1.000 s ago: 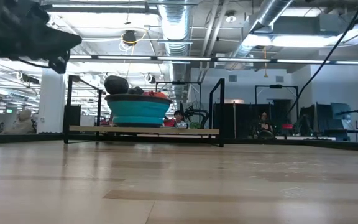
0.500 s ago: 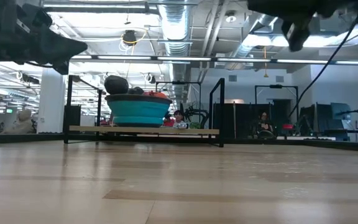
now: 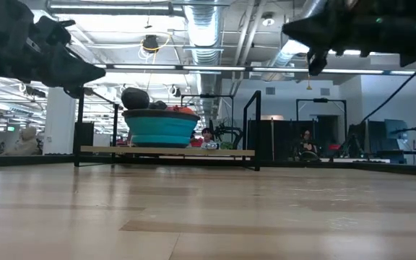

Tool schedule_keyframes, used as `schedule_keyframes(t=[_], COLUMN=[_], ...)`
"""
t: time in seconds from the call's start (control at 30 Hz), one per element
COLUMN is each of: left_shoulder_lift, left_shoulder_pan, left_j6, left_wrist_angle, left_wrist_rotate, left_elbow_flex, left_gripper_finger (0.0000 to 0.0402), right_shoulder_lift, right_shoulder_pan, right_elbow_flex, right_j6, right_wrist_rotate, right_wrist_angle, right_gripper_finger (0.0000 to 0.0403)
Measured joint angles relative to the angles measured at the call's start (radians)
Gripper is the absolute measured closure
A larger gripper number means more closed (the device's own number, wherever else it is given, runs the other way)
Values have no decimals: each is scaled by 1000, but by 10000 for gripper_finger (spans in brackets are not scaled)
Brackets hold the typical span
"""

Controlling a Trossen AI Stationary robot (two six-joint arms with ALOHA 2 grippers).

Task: Pick & Place Fruit
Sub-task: Return to Home Position

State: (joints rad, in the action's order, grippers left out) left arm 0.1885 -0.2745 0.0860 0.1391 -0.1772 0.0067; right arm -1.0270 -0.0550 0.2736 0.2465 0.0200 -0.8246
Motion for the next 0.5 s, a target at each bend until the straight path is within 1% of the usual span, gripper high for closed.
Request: schedule_keyframes(t=[0.1,0.23,0.37,0.5], left_shoulder_lift=[23,47,64,70], left_shoulder_pan=[0,0,0,0], left_j6=[0,0,0,0], left_wrist_angle=[3,4,5,5], left_wrist_rotate=[0,0,0,0], left_elbow_flex=[0,0,0,0], left_gripper_finger=[400,400,400,400], right_shoulder_lift=[1,-19,-50,-81], right_shoulder_pan=[75,146,188,202], right_elbow_flex=[0,-1,-1,-1], right_j6=[-3,-3,-3,21], right_wrist_rotate=[6,7,7,7], right_wrist_angle=[2,4,3,4], right_gripper_finger=[403,403,403,403])
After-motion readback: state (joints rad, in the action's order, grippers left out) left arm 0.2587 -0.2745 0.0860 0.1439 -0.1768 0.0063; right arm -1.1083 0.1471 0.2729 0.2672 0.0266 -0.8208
